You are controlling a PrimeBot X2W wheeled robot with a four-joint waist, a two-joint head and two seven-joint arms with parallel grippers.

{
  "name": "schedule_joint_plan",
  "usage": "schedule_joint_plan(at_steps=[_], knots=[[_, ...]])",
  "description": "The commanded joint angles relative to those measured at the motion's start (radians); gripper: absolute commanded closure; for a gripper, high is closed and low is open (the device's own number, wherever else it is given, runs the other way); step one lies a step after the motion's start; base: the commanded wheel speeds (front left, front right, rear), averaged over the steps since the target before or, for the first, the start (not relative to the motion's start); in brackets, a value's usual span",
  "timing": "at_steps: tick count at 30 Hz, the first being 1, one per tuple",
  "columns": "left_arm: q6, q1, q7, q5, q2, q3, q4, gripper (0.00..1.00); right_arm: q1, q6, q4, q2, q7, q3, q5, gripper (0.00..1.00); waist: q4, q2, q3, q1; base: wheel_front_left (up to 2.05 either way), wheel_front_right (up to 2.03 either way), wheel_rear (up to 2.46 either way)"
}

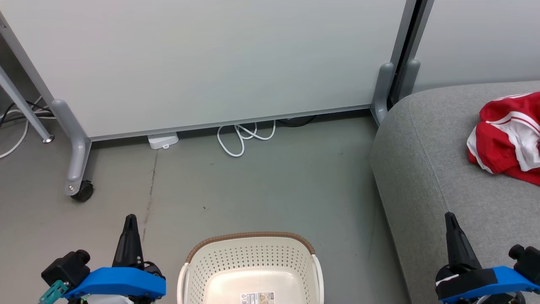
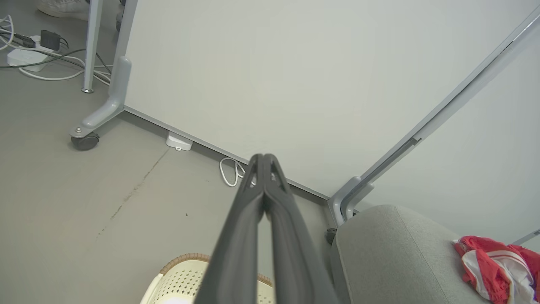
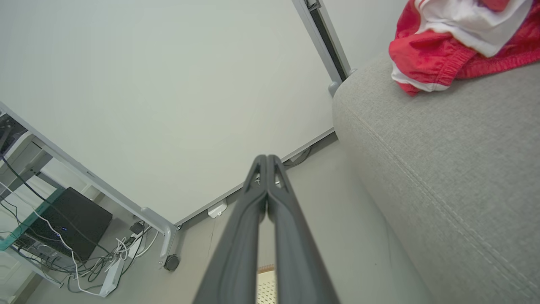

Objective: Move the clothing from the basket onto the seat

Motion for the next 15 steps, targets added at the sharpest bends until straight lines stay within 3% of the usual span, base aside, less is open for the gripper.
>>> schedule_joint_plan(at_steps=[1,15], knots=[[-0.004,-0.030,0.009,-0.038,0.001,0.009,-0.017,1.00,-0.033,0.000,-0.013,-0.001,0.009,-0.004,0.040,1.00,0.000,-0.0001,0.000,-0.0001,0.00,0.00,0.00],[-0.012,-0.041,0.058,-0.240,0.001,0.031,-0.024,1.00,-0.047,0.000,-0.010,-0.001,0.059,-0.009,0.239,1.00,-0.001,-0.0001,-0.002,-0.0001,0.00,0.00,0.00]])
